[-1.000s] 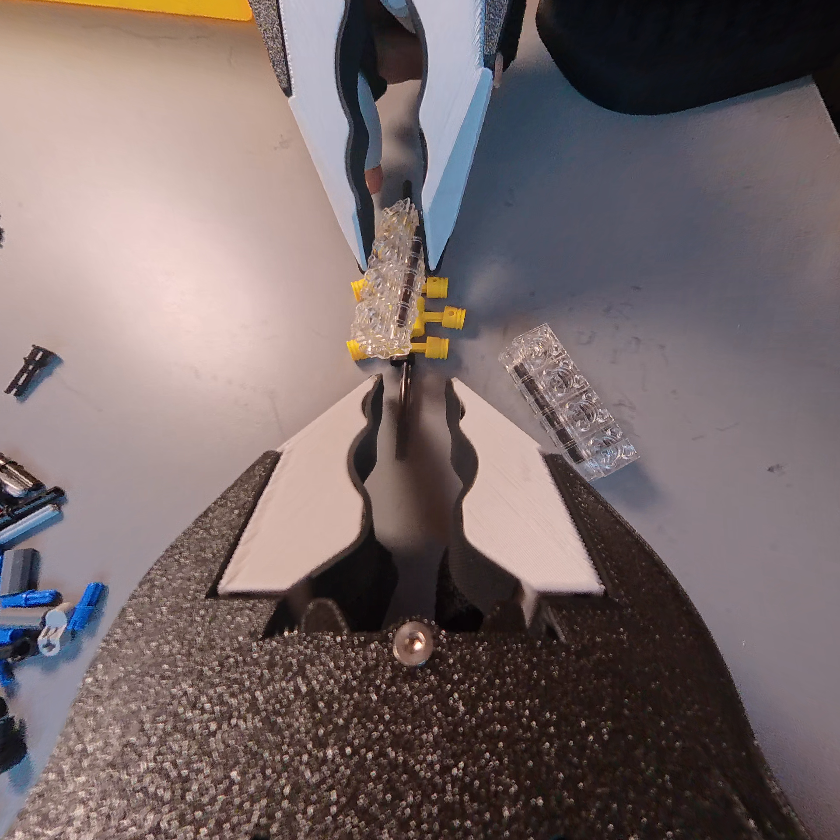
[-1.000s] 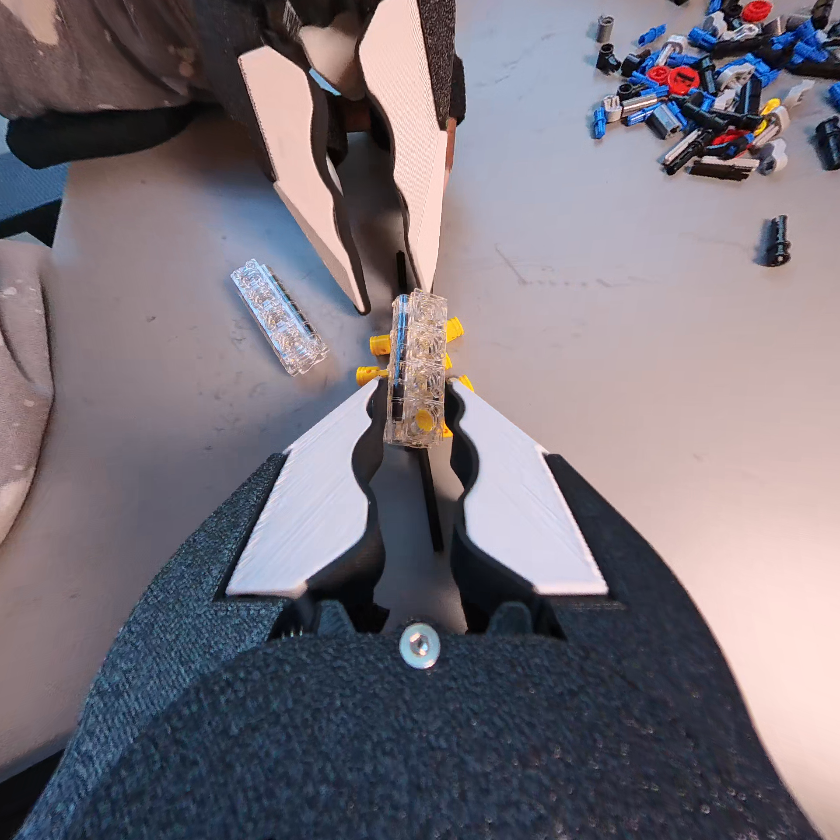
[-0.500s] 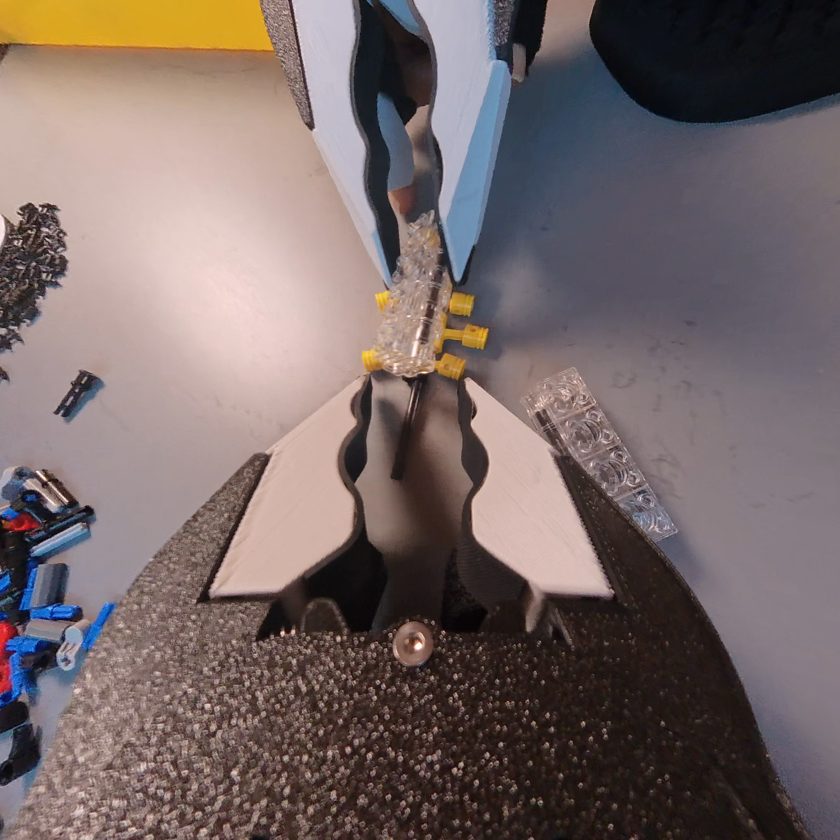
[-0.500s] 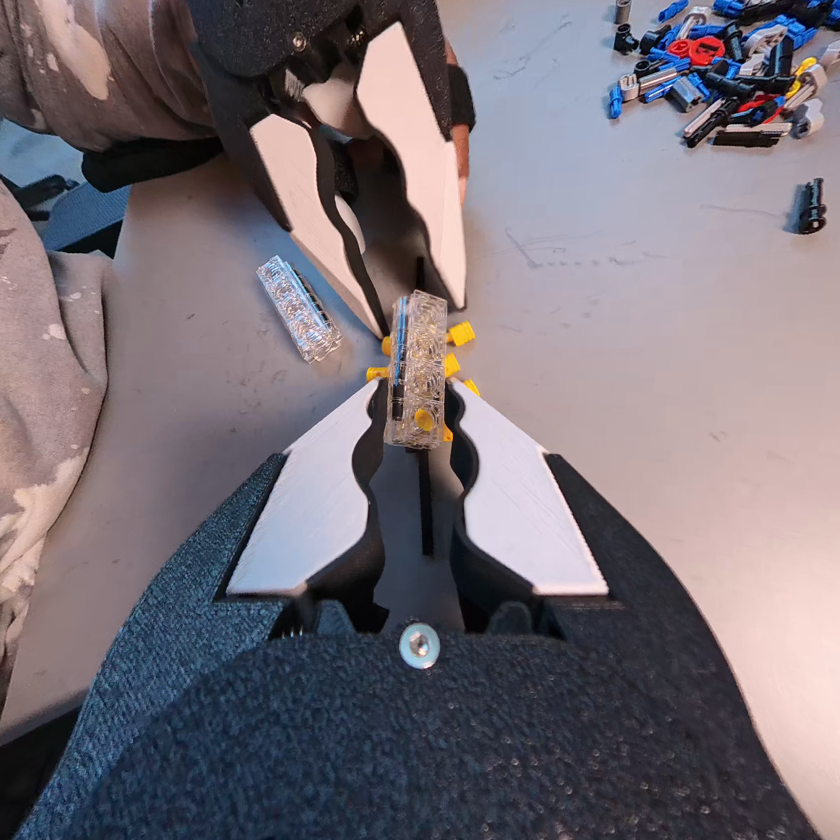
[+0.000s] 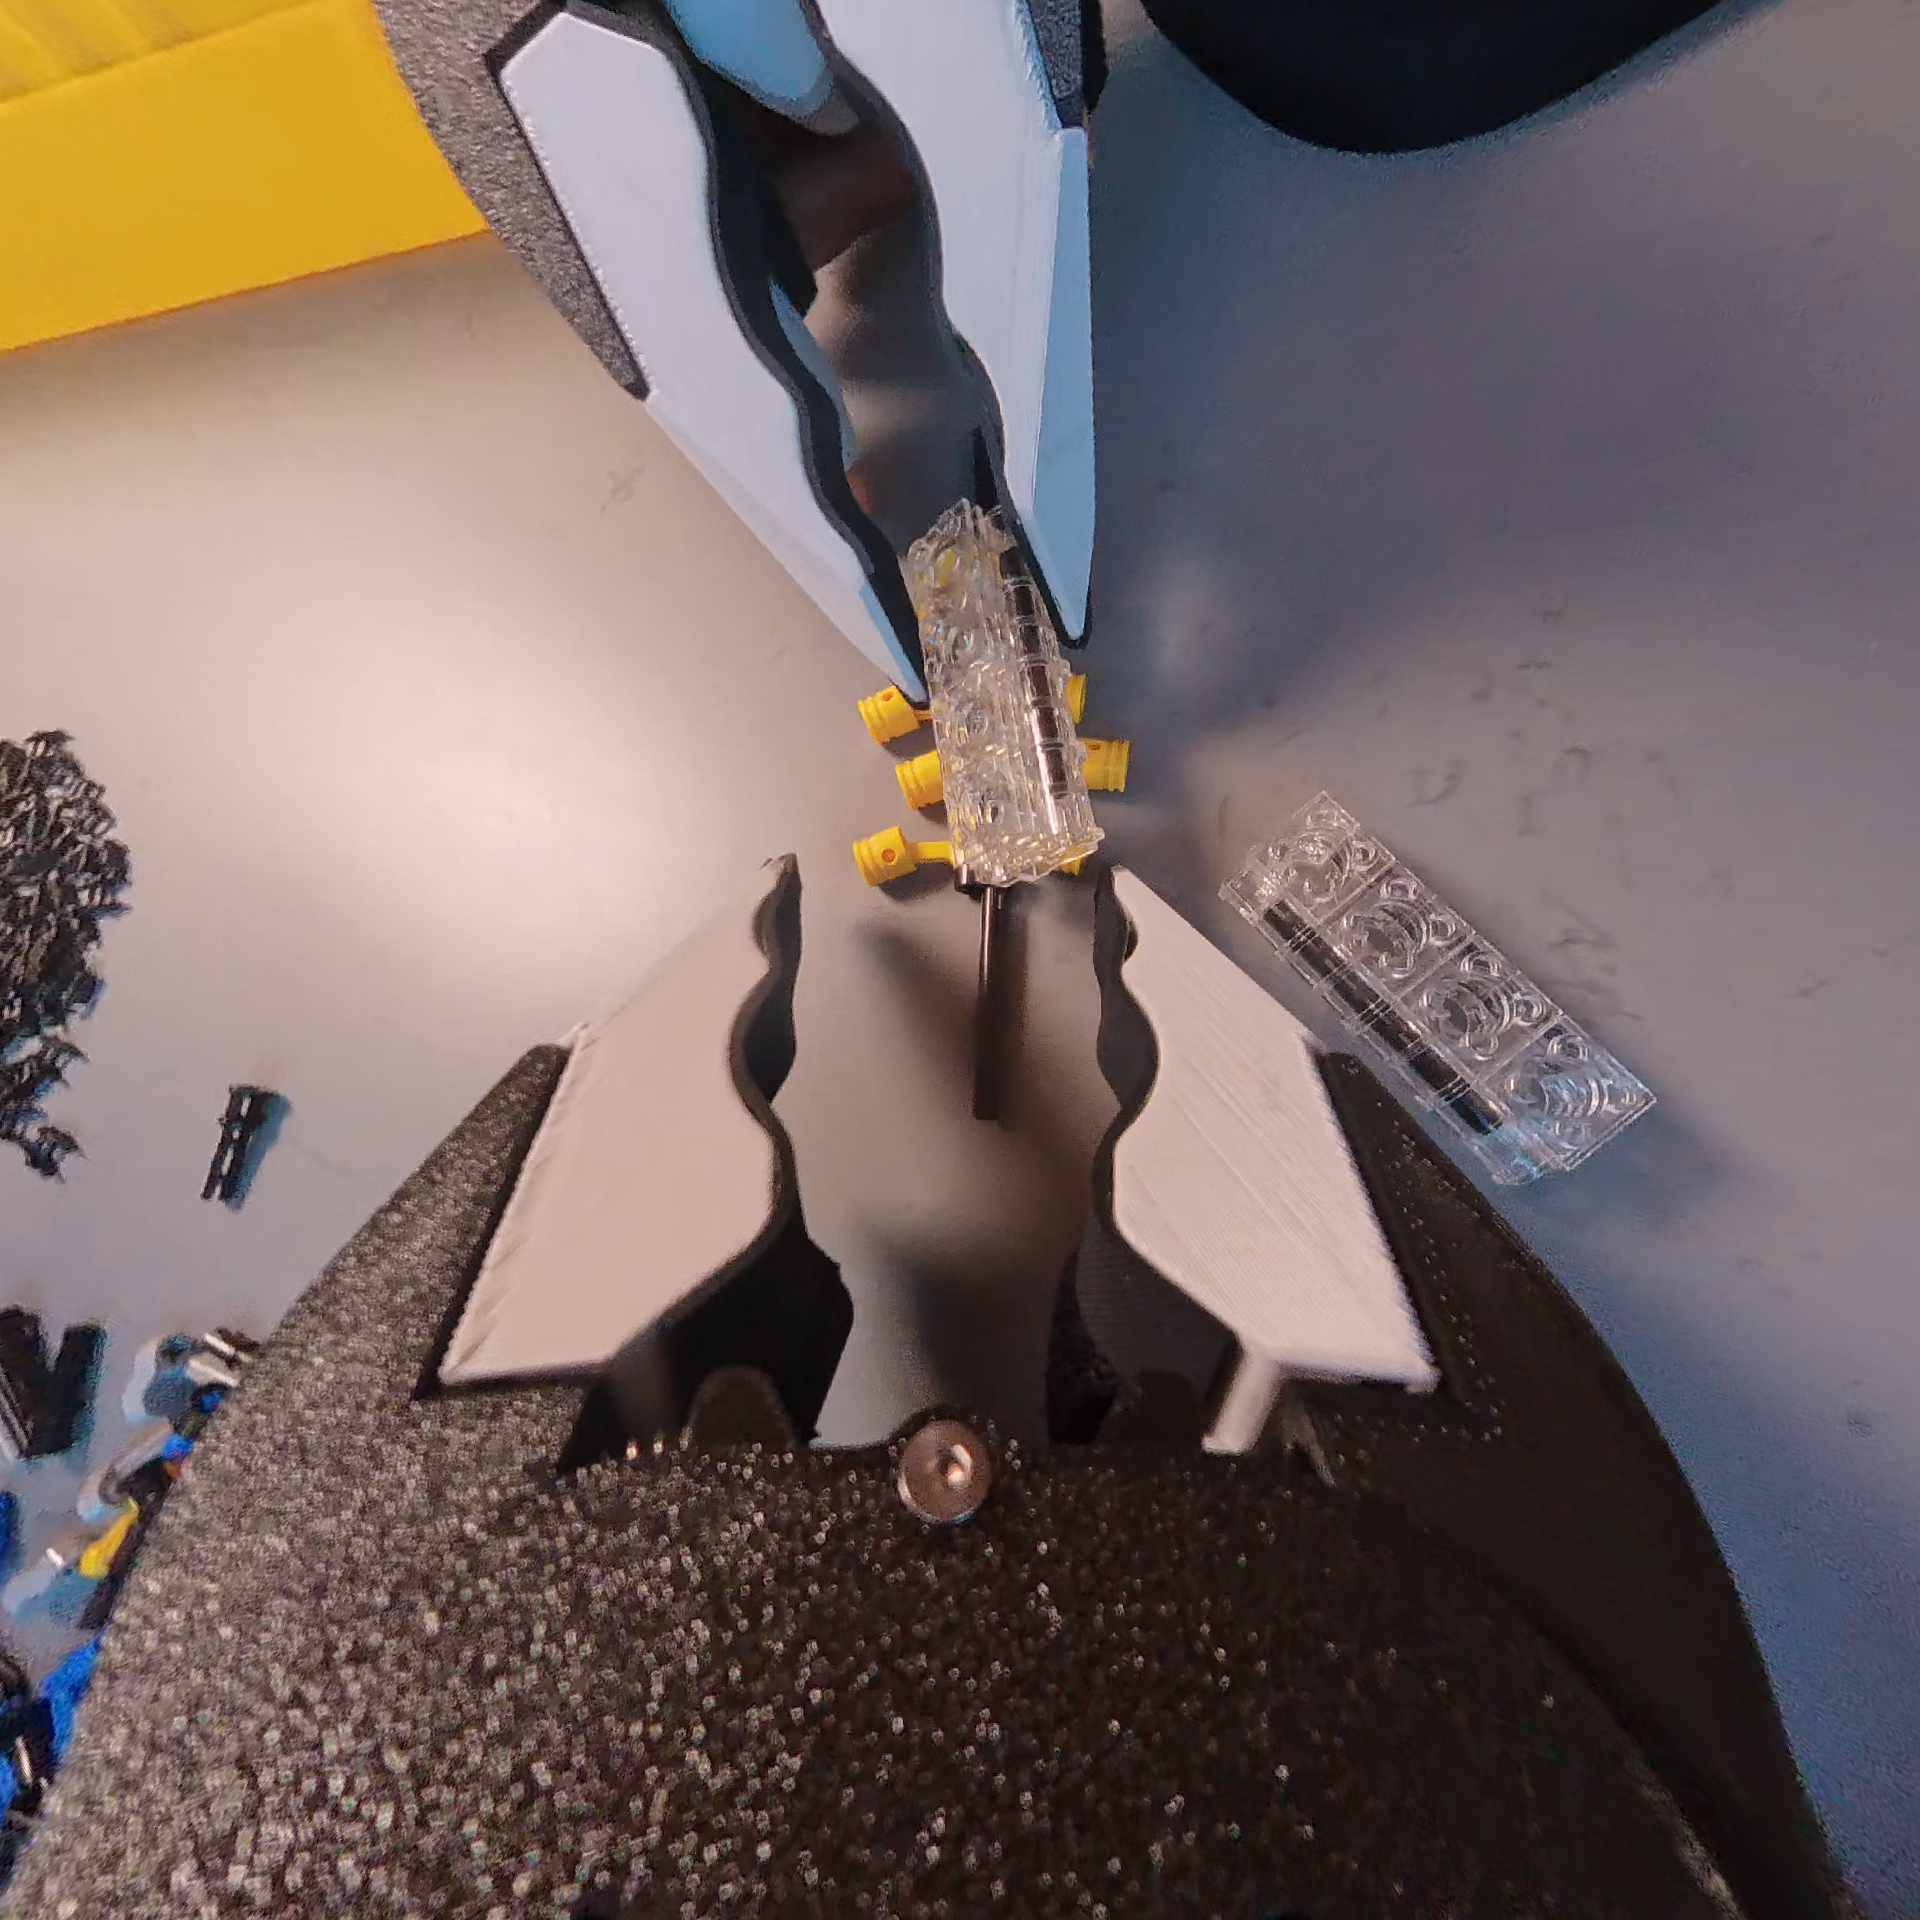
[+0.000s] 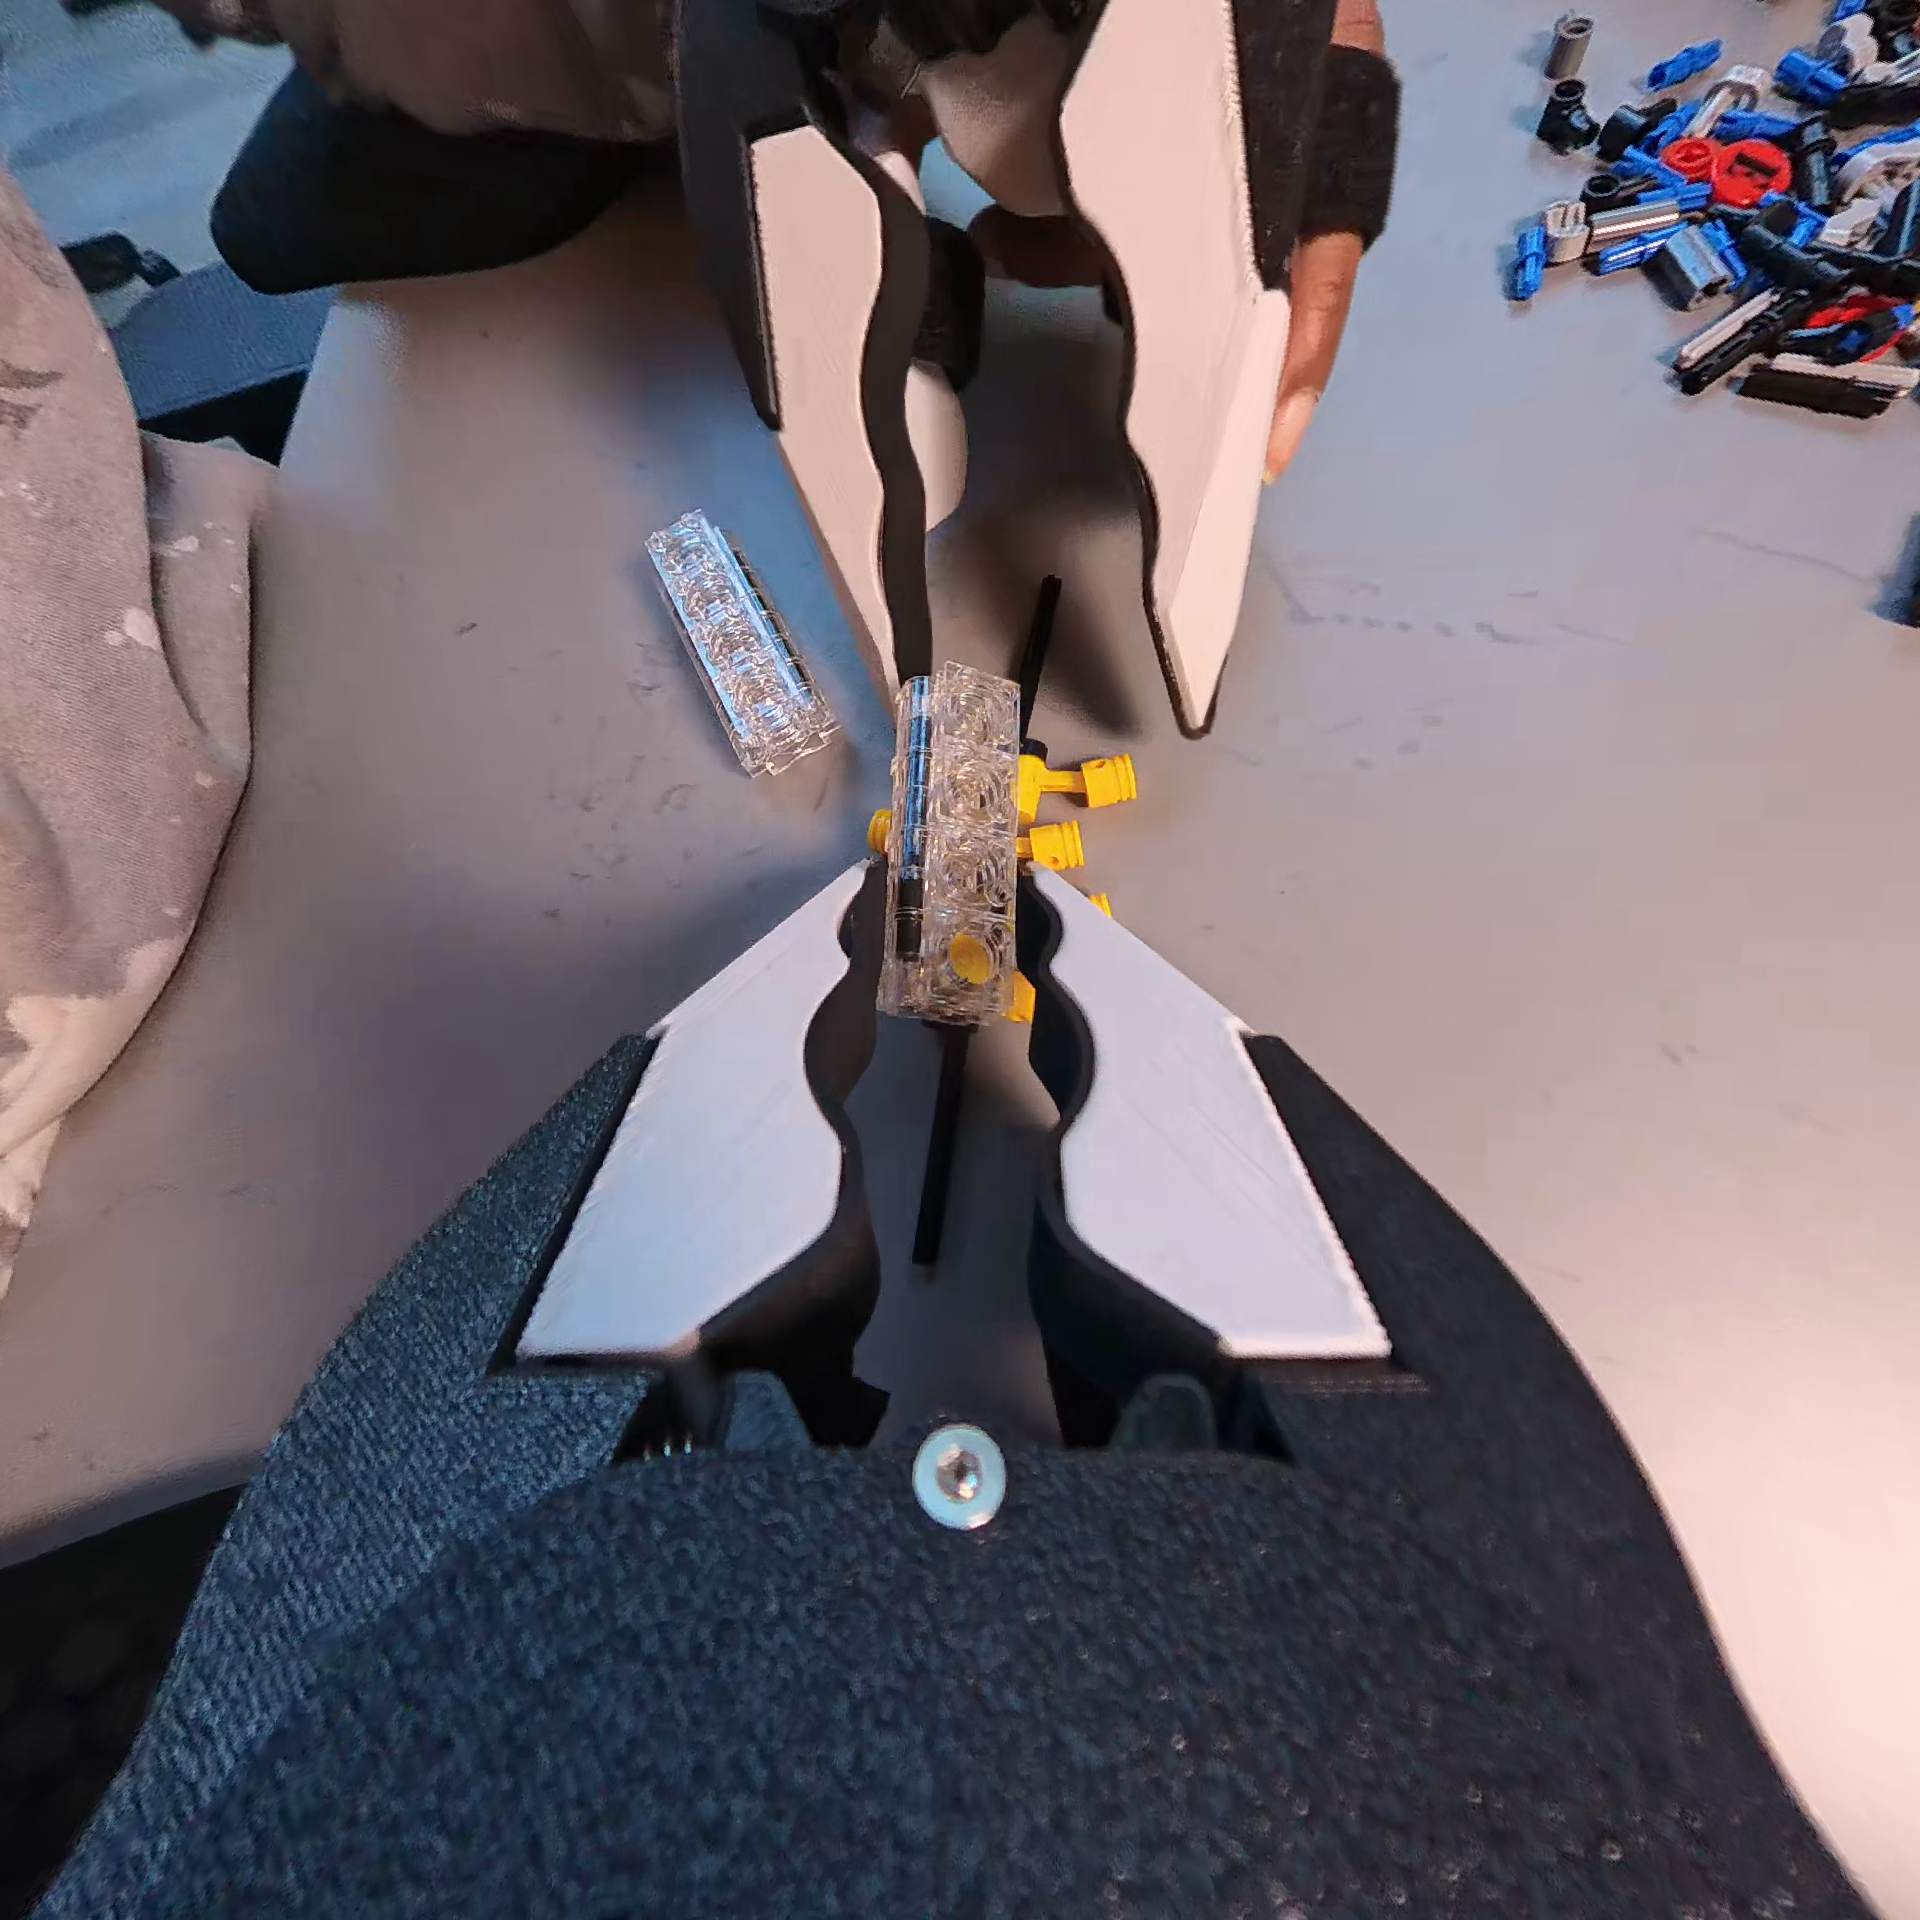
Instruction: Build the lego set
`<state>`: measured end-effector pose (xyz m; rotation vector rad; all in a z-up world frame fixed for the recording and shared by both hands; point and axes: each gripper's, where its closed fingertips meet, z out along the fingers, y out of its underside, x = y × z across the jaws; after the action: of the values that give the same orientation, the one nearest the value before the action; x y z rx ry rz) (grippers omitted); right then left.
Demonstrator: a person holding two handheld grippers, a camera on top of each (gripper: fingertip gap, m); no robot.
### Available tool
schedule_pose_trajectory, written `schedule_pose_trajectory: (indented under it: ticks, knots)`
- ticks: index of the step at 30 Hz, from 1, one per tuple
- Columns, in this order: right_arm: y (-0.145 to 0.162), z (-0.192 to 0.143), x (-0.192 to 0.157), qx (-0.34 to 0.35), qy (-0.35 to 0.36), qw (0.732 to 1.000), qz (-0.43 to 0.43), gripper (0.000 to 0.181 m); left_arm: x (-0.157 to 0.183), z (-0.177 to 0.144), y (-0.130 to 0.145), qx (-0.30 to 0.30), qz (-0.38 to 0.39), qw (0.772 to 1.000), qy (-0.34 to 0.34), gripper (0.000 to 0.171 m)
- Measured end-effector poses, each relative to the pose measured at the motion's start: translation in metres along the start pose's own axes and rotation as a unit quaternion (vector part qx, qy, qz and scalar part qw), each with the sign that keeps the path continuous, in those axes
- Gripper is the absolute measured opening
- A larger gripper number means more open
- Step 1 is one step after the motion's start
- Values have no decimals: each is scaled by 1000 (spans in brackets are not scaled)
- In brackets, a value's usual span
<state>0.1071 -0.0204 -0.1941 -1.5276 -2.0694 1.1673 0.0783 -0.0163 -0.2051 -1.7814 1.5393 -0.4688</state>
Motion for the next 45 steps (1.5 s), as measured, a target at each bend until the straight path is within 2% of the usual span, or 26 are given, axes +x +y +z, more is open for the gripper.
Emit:
schedule_pose_trajectory:
  ticks: [3,5,8,14,15,16,19,22,28,34,37,42,45]
  knots:
    - [0,0,-1,-1,0,1000,-7,24,2,4,-2,-16,26,998,51,55]
    - [0,0,-1,-2,-2,1000,-11,24,7,5,-2,-25,23,995,96,45]
    - [1,0,-2,-3,-3,1000,-18,23,10,7,-1,-18,-7,989,143,43]
    - [1,-1,-4,-5,2,998,-56,24,14,3,-4,4,-95,980,172,41]
    - [2,-1,-5,-7,5,998,-66,24,17,1,-3,1,-109,977,184,20]
    - [3,-1,-5,-9,8,997,-79,24,17,0,-2,-3,-122,975,185,15]
    - [4,-2,-6,-10,18,994,-106,24,15,1,-2,-9,-168,968,184,12]
    - [5,-3,-8,-10,22,993,-115,24,13,2,-1,-21,-178,969,170,7]
    - [5,-3,-7,-10,32,992,-120,24,15,-9,2,-32,-181,976,117,22]
    - [3,-1,-2,-13,49,991,-124,24,33,-18,6,-36,-218,973,68,22]
    - [1,2,0,-13,57,990,-130,24,30,-15,13,-47,-212,976,27,4]
    - [-4,6,6,-23,98,982,-159,24,24,-19,19,-60,-213,975,14,4]
    - [-9,11,9,-35,131,971,-198,24,20,-25,25,-58,-237,970,7,4]
